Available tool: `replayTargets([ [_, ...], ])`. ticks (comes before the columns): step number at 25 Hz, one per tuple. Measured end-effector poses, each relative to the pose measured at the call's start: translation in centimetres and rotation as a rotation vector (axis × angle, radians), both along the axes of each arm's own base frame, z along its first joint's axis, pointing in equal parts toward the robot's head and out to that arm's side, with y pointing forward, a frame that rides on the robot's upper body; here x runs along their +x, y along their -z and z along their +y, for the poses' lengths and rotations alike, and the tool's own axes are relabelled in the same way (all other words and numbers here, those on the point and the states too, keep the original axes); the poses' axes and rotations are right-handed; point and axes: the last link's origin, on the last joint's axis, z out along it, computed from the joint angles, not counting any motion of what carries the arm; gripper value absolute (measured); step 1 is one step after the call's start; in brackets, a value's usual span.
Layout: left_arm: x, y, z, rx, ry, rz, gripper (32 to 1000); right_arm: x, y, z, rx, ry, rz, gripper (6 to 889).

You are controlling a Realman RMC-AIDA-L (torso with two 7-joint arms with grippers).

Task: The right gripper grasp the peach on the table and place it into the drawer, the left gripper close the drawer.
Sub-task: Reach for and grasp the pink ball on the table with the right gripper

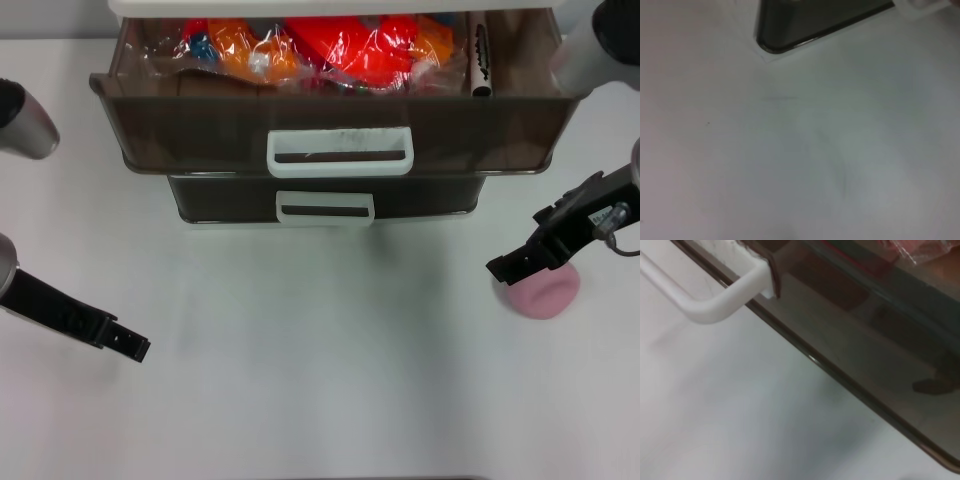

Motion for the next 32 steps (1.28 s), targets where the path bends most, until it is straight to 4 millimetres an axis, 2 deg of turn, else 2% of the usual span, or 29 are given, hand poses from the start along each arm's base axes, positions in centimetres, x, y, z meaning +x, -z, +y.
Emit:
replayTargets([
  [20, -0.9, -0.1, 0.3, -0.04, -0.04, -0.041, 849, -0.2, 0.1, 0.0, -0.006, -0.008, -0.003, 863],
  [32, 0.4, 0.0, 0.0, -0.039, -0.056, -0.099, 857, -0.1, 0.1, -0.1, -0.015, 0.003, -0.006, 862],
])
